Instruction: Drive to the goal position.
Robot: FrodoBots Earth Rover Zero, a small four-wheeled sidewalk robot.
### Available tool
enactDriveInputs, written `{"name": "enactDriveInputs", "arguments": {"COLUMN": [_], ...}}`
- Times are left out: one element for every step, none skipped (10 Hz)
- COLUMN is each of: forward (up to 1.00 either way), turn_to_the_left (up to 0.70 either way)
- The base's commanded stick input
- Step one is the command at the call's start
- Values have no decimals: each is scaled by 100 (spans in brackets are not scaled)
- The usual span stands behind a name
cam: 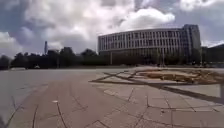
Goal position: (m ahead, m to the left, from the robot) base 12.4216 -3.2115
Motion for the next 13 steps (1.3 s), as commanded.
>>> {"name": "enactDriveInputs", "arguments": {"forward": [100,100,100,100,100,100,100,100,100,100,100,100,100], "turn_to_the_left": [0,0,0,0,0,0,0,-19,0,0,-11,-7,0]}}
